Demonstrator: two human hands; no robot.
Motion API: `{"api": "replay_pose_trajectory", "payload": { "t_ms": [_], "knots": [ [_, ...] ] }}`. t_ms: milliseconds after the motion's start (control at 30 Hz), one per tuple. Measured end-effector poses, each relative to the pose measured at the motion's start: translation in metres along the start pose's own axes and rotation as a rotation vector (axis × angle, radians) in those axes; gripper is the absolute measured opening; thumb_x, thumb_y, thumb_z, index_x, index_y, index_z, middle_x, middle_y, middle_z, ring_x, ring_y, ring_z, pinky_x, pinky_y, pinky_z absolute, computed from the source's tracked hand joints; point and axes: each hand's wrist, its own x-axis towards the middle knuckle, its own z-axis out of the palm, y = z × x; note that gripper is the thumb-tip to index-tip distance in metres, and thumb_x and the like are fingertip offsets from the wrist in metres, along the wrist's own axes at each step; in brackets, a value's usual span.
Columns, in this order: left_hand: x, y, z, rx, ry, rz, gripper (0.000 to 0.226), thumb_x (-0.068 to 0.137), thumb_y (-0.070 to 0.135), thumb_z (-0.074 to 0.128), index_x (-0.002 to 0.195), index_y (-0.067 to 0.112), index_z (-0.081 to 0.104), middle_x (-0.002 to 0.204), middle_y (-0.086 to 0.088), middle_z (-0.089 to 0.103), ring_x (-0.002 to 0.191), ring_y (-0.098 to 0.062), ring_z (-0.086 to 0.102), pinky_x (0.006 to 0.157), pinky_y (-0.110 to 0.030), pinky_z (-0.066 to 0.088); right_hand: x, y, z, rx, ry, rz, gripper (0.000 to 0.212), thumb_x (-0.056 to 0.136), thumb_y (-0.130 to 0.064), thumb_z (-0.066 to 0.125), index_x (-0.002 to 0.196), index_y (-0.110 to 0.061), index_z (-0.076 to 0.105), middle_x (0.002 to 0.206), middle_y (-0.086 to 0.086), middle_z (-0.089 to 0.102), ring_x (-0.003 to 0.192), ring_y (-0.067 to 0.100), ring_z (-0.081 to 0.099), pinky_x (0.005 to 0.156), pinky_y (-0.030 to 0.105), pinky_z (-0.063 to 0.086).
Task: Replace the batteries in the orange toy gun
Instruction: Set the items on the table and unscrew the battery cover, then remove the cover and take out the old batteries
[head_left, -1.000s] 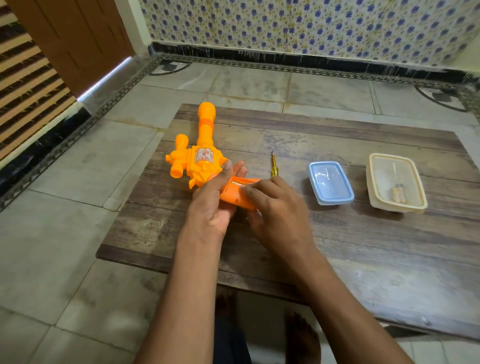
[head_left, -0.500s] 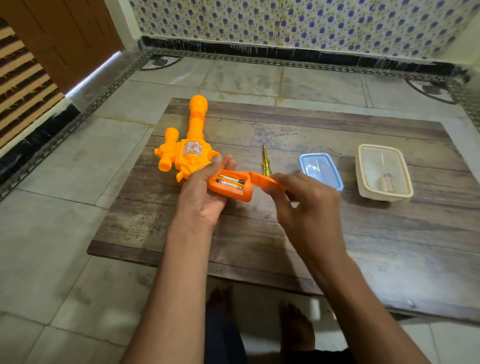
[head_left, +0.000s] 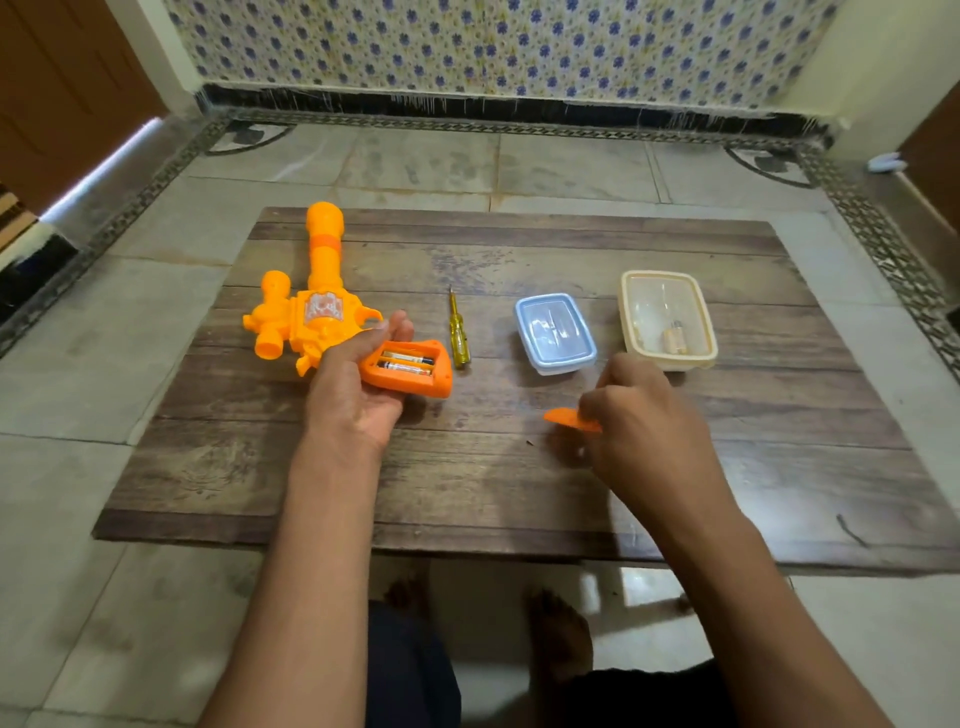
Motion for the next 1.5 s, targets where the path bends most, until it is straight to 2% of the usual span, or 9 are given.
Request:
{"api": "replay_pose_trajectory", "payload": {
  "t_ms": [133,267,500,633,933,1100,1300,1367,1500],
  "knots": [
    [-0.003,-0.001,0.001,0.013,0.011,-0.008,0.014,0.093,-0.002,0.064,0.098,0.011,0.063,0.110,-0.014,0.074,0.095,-0.021,0.072,0.089,-0.045,0.057,-0.002,0.002,-0.008,-0.021,-0.170,-0.017,0.015,0.094,-0.031,0.068,0.093,-0.016,0.067,0.107,0.002,0.047,0.098,0.028,0.055,0.068,0.039,0.052],
    [-0.005,0.000,0.000,0.005,0.016,-0.011,0.016,0.092,-0.002,0.065,0.100,0.012,0.063,0.109,-0.013,0.074,0.092,-0.020,0.074,0.103,-0.051,0.053,-0.002,0.003,-0.017,0.001,-0.294,-0.035,0.019,0.091,-0.027,0.066,0.103,-0.014,0.071,0.112,0.003,0.050,0.102,0.027,0.057,0.077,0.042,0.055],
    [-0.006,0.001,0.002,0.030,0.024,-0.005,0.013,0.093,-0.002,0.064,0.096,0.010,0.065,0.099,-0.012,0.076,0.092,-0.021,0.073,0.099,-0.049,0.055,-0.005,-0.005,-0.018,0.031,-0.369,-0.042,0.017,0.082,-0.029,0.064,0.088,-0.013,0.065,0.104,0.001,0.047,0.094,0.024,0.056,0.076,0.043,0.055],
    [-0.006,0.001,0.000,0.079,0.021,0.011,0.012,0.093,0.000,0.065,0.094,0.012,0.066,0.090,-0.009,0.078,0.091,-0.020,0.074,0.080,-0.043,0.058,-0.002,-0.007,-0.010,0.035,-0.324,0.015,0.015,0.091,-0.022,0.060,0.081,-0.011,0.062,0.095,0.001,0.038,0.092,0.028,0.057,0.079,0.044,0.054],
    [-0.005,0.003,-0.002,0.043,0.021,0.010,0.014,0.092,-0.001,0.065,0.101,0.010,0.065,0.107,-0.014,0.076,0.093,-0.022,0.074,0.099,-0.049,0.055,-0.001,-0.011,-0.006,0.022,-0.228,0.058,0.022,0.095,-0.034,0.063,0.098,-0.013,0.063,0.109,0.005,0.048,0.108,0.028,0.052,0.077,0.041,0.051],
    [-0.004,0.006,-0.004,-0.037,0.036,0.011,0.030,0.092,0.003,0.061,0.122,0.005,0.059,0.109,-0.022,0.073,0.089,-0.029,0.074,0.103,-0.049,0.054,0.011,-0.027,-0.004,0.142,-0.019,-0.028,0.024,0.095,-0.031,0.067,0.098,-0.008,0.067,0.107,0.010,0.057,0.098,0.030,0.057,0.072,0.038,0.049],
    [-0.007,0.010,-0.004,-0.056,0.046,0.056,0.012,0.095,0.006,0.057,0.105,0.010,0.062,0.093,-0.018,0.075,0.082,-0.028,0.073,0.103,-0.051,0.052,0.038,-0.065,0.029,0.316,0.065,-0.159,0.015,0.093,-0.015,0.065,0.097,-0.003,0.072,0.101,0.014,0.063,0.092,0.037,0.063,0.074,0.046,0.055],
    [-0.008,0.010,-0.002,-0.052,0.032,0.073,0.010,0.097,0.008,0.056,0.105,0.013,0.062,0.078,-0.011,0.077,0.083,-0.027,0.072,0.103,-0.050,0.052,0.054,-0.077,0.042,0.332,0.060,-0.145,0.012,0.090,-0.008,0.062,0.095,0.000,0.070,0.108,0.018,0.062,0.094,0.041,0.063,0.073,0.050,0.057],
    [-0.010,0.010,-0.002,-0.027,0.009,0.080,0.013,0.100,0.013,0.056,0.111,0.015,0.062,0.073,-0.006,0.077,0.084,-0.026,0.071,0.087,-0.043,0.055,0.079,-0.088,0.061,0.339,0.028,-0.050,0.026,0.091,-0.003,0.058,0.115,-0.001,0.069,0.148,0.029,0.046,0.133,0.045,0.050,0.097,0.053,0.054]
  ]
}}
